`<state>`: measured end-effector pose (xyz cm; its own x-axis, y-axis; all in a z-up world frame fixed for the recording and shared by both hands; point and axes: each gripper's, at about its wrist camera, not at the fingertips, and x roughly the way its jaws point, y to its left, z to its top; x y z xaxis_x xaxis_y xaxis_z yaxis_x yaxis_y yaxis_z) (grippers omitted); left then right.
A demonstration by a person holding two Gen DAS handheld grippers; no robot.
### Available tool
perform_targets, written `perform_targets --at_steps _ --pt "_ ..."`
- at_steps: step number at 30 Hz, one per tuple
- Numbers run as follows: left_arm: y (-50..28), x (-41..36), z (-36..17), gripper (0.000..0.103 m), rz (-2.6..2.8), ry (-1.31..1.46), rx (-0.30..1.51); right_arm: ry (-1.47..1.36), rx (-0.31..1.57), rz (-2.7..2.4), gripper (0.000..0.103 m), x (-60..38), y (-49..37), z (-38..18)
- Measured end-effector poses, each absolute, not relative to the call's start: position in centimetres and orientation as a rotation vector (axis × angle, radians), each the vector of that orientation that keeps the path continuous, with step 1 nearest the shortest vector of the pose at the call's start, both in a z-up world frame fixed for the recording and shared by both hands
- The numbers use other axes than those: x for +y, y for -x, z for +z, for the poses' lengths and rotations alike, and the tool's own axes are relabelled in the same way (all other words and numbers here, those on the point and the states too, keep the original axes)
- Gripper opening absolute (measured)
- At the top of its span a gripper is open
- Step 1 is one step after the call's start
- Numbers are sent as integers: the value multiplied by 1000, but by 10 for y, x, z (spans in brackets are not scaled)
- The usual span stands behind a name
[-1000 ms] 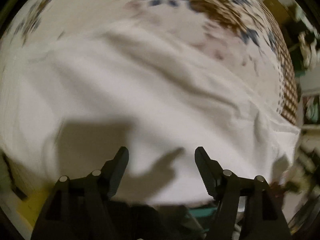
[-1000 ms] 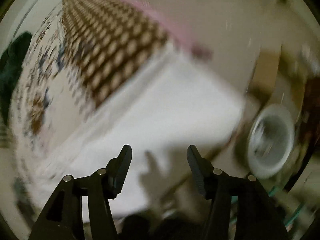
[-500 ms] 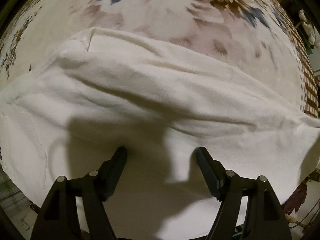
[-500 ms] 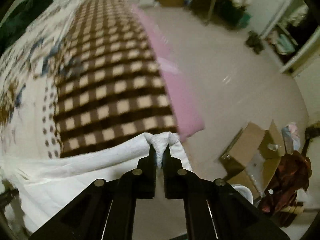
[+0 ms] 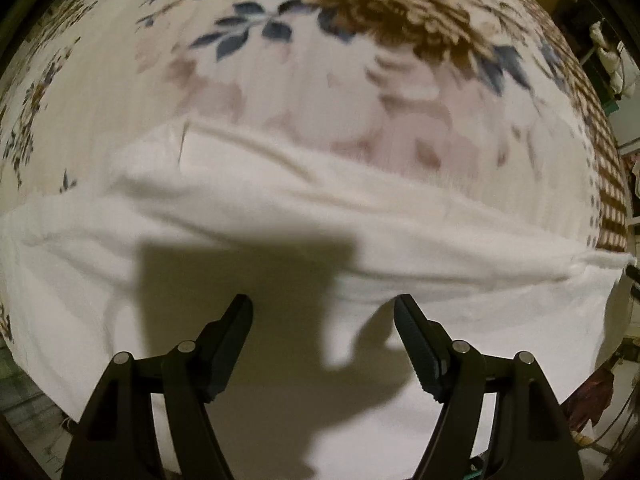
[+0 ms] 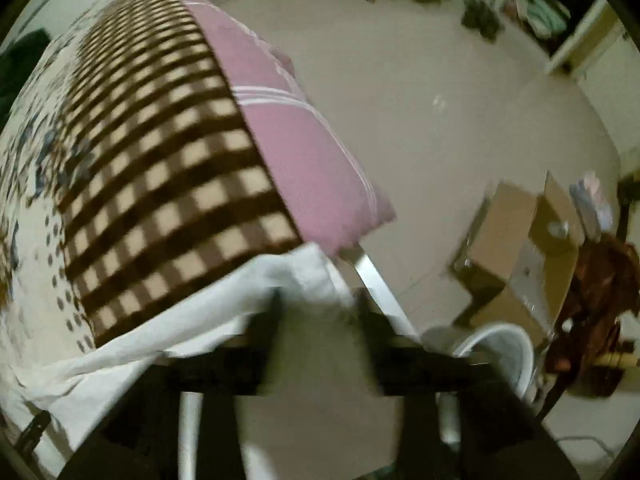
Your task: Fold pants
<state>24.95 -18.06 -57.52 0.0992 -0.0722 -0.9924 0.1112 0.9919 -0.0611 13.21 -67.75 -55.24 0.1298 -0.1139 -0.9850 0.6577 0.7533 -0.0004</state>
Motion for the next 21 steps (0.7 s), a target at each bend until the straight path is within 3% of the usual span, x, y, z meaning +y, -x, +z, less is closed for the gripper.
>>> perform_targets --at_steps 3,8,16,20,21 --pt "-263 -182 -582 74 -133 -39 1474 -602 1280 -619 66 -687 -106 -537" --pt "-273 -186 -593 78 -114 -46 1494 -899 1188 -671 67 -685 -26 -529" --pt "-240 -187 -587 79 -178 -11 1542 -1316 1025 -536 67 -632 32 -602" --pt "-238 -192 -600 103 -226 -23 1574 -1357 823 -516 68 -629 46 -604" --pt "-240 -195 -603 103 -221 -38 1581 -1385 751 -471 67 -630 52 -605"
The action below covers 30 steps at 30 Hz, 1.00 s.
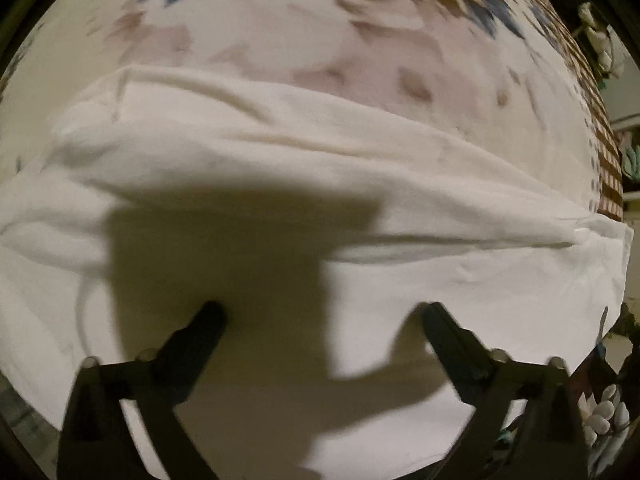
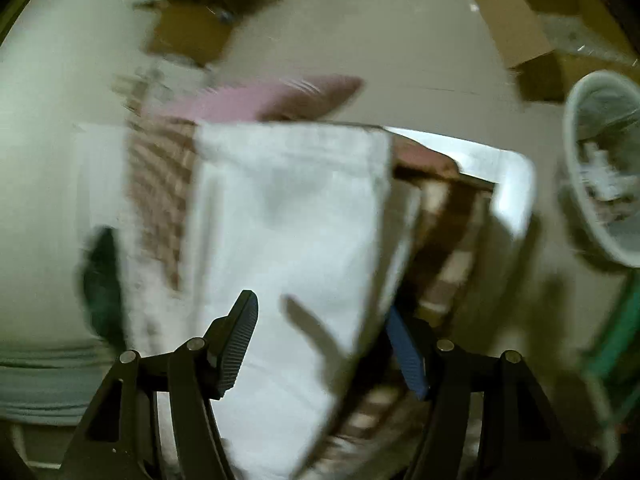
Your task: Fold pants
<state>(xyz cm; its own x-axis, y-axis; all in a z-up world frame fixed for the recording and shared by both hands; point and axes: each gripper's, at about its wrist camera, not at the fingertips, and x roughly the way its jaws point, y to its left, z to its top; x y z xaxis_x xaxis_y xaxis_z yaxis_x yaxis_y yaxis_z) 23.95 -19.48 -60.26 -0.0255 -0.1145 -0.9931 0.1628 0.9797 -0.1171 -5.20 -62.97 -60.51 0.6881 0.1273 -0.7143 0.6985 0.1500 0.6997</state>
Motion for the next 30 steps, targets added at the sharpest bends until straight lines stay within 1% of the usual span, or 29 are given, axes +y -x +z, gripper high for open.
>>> perform_targets --at_steps 3,8,9,10,11,12,13,14,18,24,28,30 --pt "-244 -203 -607 103 -189 -76 1603 -1393 687 -396 67 -632 55 -612" --pt "-263 -208 -609 103 -127 -26 1649 -1395 634 -319 67 -642 41 -618" --pt "-266 -209 -609 103 -119 -21 1659 -1394 629 -306 67 -646 34 -618" --pt "-269 -210 -608 103 -112 -16 1668 -1387 631 -305 64 -646 28 -618" --pt "-271 -210 -606 103 -107 -9 1670 -1381 636 -308 59 -647 24 -616" --pt "-271 -210 -604 103 -105 2 1666 -1369 650 -322 37 -649 18 -615" --pt "-273 -210 -604 103 -105 10 1662 -1341 692 -359 12 -649 11 -614" --pt "-272 -209 -599 103 -108 28 1654 -1321 712 -382 9 -647 8 -613" --pt "-264 -189 -572 103 -109 88 1611 -1246 722 -434 8 -632 5 -586" --pt "-238 -147 -523 103 -106 139 1549 -1058 709 -368 8 -575 -19 -499" --pt "-231 -98 -496 103 -89 185 1525 -888 749 -289 8 -502 -45 -445" --pt "-222 -73 -491 103 -76 215 1516 -813 786 -247 8 -458 -60 -431"
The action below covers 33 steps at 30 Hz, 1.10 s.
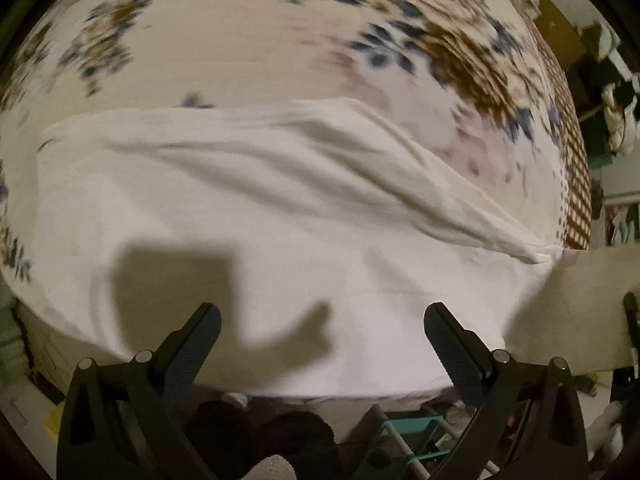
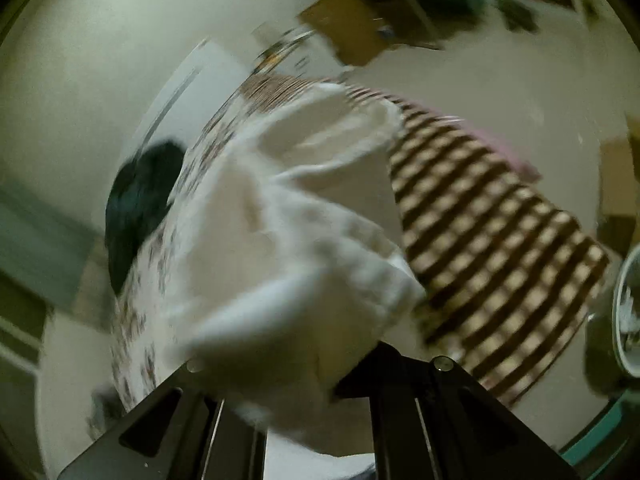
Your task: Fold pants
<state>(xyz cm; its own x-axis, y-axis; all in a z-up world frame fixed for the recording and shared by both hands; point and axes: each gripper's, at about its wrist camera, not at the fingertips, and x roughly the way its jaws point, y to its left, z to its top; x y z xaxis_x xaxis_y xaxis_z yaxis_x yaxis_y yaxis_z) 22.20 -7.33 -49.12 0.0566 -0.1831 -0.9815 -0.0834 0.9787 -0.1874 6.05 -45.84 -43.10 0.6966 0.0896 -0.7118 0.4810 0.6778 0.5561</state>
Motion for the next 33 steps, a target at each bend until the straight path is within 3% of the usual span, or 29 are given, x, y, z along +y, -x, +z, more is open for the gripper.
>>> perform_targets --at_steps 6,10,16,18,20,21,22,27,33 --pt "-186 18 -500 103 15 260 1506 -647 926 -81 8 -311 -102 -441" --pt "-173 65 -514 103 92 292 1520 -501 1044 24 8 -197 -124 -484" --pt "-166 120 -534 103 158 335 1529 -253 1154 5 9 -101 -131 -544" --pt "-172 121 -538 103 154 364 1527 -198 1201 -17 16 -94 -135 -560" --pt "-177 126 -534 103 129 393 1517 -198 1264 9 38 -88 -137 -564" --pt "-182 122 -530 103 103 399 1502 -214 1285 56 58 -87 -139 -563" --pt "-186 119 -527 103 89 397 1494 -246 1316 133 67 -84 -137 -559" --pt "-220 63 -528 103 -78 385 1497 -360 1311 137 76 -110 -114 -525" --pt "-242 -2 -572 103 -157 408 1598 -520 1292 -132 77 -191 -97 -519"
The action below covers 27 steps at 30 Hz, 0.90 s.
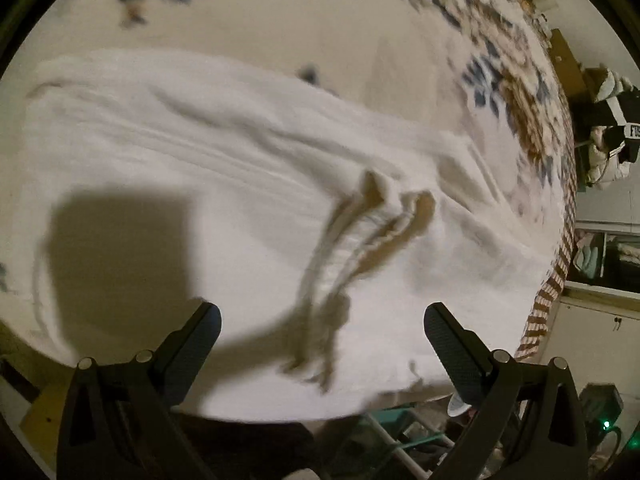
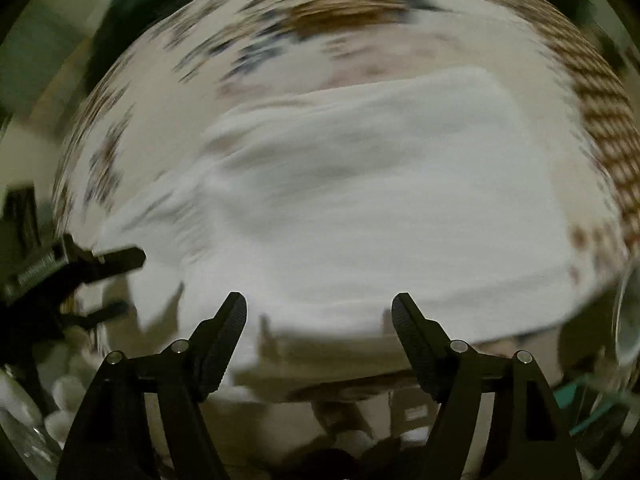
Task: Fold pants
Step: 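Grasp the white pants fold with the left gripper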
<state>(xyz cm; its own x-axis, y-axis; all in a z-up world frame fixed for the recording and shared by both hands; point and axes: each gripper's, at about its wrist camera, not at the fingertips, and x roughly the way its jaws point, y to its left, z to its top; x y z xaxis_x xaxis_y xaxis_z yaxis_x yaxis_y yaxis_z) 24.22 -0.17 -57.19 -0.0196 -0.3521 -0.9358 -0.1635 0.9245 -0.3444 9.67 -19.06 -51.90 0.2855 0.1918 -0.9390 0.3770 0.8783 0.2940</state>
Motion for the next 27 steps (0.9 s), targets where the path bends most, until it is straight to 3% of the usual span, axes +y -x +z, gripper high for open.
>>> perform_targets --at_steps 4,5,7,8,14,18,27 --pt "-245 -30 -594 103 -110 243 1598 -657 1267 -252 77 -238 -84 -522" --pt "-244 -34 -591 97 -110 210 1566 -666 1267 -267 77 -244 -82 -522" --pt "-239 -44 -580 42 -114 123 1495 -681 1274 -312 77 -258 -76 -527" --pt "-235 -50 -577 23 -131 86 1484 -690 1274 -324 77 -263 -73 -529" --pt "-224 -44 -555 9 -178 170 1434 -686 1287 -341 77 -277 -67 -539" --pt "-212 -27 -527 8 -196 287 1429 -661 1293 -328 77 -273 -73 -537" --pt "-213 -17 -565 10 -148 302 1515 -594 1358 -312 77 -265 -89 -540"
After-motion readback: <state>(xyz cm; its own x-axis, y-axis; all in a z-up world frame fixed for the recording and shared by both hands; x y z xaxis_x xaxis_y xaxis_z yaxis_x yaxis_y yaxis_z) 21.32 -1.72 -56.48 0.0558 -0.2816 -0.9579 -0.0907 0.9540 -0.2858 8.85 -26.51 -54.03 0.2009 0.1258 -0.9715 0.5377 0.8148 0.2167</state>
